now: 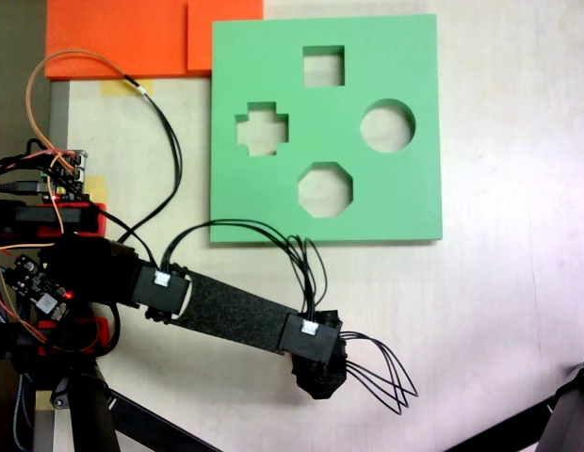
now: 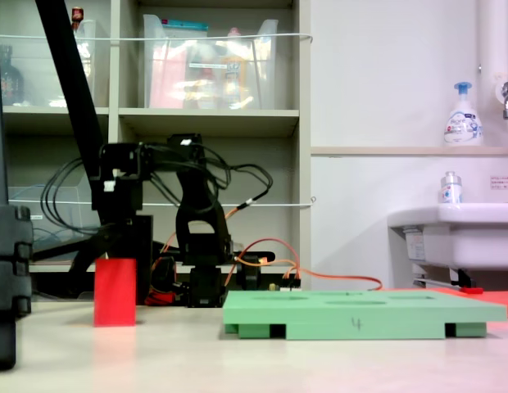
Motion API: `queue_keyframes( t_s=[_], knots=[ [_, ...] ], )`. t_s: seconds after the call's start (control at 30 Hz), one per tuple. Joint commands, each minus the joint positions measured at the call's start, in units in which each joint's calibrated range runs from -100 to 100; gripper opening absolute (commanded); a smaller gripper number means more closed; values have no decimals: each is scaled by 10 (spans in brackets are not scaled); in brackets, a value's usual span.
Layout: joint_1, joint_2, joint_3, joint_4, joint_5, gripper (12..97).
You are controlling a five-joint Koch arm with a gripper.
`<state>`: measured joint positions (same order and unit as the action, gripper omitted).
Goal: Put the square block into the corresponding hole
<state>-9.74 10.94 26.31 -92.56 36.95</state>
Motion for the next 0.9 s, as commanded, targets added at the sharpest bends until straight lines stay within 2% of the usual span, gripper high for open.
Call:
queue_keyframes(
  t_s=[0.0, 0.27, 0.57, 0.67, 0.77, 0.87],
  knots=[
    [-1, -1, -6, -25, -2, 519],
    [-1, -1, -7, -74, -2, 489],
    [0, -10, -7, -74, 1, 381],
    [-1, -30, -7, -74, 9, 317],
    [-1, -37, -7, -74, 12, 311],
    [0, -48, -8, -74, 12, 264]
  ],
)
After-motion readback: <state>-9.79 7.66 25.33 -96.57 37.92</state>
